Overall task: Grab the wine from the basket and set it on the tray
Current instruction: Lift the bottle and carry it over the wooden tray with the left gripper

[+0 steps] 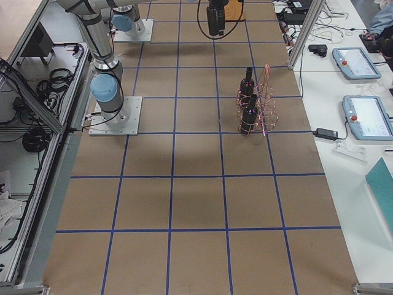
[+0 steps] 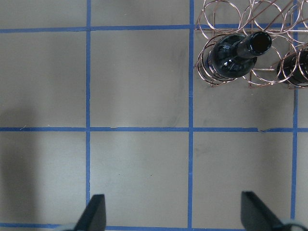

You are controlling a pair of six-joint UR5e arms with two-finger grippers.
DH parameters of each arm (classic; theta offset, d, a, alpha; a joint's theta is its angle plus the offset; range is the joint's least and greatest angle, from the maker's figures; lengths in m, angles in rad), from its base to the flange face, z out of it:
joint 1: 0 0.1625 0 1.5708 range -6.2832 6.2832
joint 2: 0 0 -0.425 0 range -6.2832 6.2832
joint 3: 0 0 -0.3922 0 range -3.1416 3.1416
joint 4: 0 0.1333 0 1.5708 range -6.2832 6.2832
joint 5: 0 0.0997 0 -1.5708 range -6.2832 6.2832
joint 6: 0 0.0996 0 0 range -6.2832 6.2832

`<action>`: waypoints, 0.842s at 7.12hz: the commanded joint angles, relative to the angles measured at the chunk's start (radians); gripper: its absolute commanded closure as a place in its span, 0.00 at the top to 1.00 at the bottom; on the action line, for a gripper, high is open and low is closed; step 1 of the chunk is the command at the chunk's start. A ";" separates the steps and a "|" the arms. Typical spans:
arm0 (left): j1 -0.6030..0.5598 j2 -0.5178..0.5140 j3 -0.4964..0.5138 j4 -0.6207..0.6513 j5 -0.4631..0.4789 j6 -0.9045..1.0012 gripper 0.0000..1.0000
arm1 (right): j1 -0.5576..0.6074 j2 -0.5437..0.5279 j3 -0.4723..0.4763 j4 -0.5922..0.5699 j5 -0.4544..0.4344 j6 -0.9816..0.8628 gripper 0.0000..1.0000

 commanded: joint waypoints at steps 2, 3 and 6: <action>0.286 -0.105 0.133 -0.004 0.003 0.356 0.00 | 0.000 0.000 0.000 0.001 -0.001 0.000 1.00; 0.360 -0.147 0.177 0.002 0.021 0.444 0.00 | 0.000 0.000 0.000 0.001 -0.001 0.000 1.00; 0.470 -0.285 0.254 0.114 0.106 0.624 0.00 | 0.002 0.000 0.000 0.001 0.000 0.000 1.00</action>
